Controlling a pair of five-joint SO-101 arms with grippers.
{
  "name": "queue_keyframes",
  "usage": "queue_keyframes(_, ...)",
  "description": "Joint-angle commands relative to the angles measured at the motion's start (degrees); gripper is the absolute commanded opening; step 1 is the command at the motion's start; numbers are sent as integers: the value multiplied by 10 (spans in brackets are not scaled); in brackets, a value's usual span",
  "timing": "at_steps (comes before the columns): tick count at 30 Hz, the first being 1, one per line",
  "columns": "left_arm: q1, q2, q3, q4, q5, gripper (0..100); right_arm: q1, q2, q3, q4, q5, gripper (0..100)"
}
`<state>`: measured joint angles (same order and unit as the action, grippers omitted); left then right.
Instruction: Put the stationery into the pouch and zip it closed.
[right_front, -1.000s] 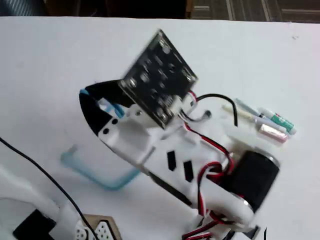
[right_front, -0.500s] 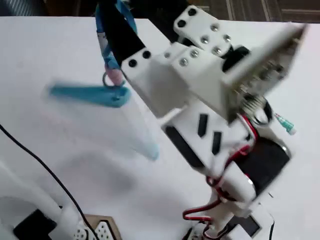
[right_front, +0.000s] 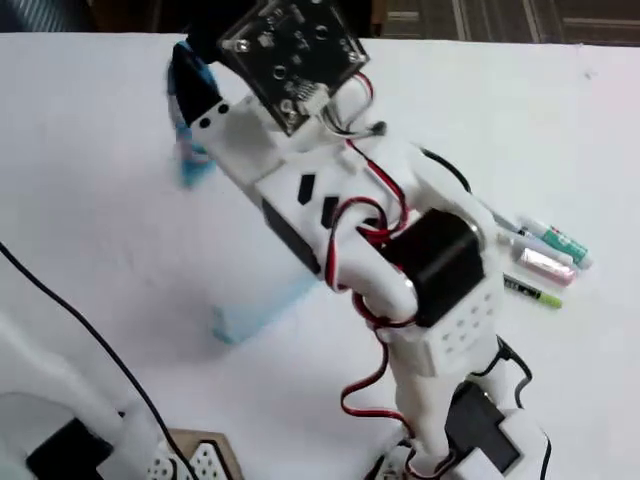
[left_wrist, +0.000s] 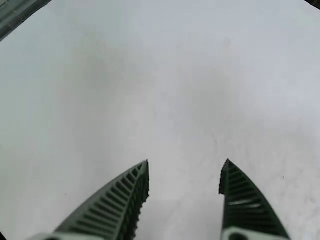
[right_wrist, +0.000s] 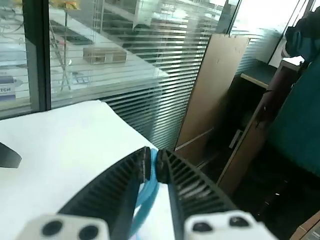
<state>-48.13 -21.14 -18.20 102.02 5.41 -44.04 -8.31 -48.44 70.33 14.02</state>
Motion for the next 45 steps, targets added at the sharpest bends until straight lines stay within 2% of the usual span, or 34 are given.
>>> queue_keyframes(1, 15, -3, -18, 4, -4, 246, 0, -7, -16, 2, 3, 16)
queue_keyframes(6, 71, -3, -10, 4, -5, 247, 1, -7, -48, 4, 4, 16)
queue_keyframes(12, 170, -3, 19, 3, -2, 248, 0, -7, -78, 51, 3, 16)
queue_keyframes(20, 319, -1, 45, -4, 55, 250, 5, -7, -78, 50, 4, 16)
queue_keyframes(27, 322, 1, 133, -32, 65, 270, 95, -4, -77, 48, 4, 16)
queue_keyframes(31, 288, -2, 115, -25, 69, 272, 131, -4, -75, 51, 4, 16)
queue_keyframes(34, 280, -2, 95, -23, 111, 272, 138, -6, -74, 51, 5, 16)
queue_keyframes(42, 372, 0, 100, -44, 115, 269, 138, -7, -75, 51, 5, 16)
queue_keyframes(45, 375, -5, 63, -22, 115, 268, 154, -7, -76, 51, 6, 16)
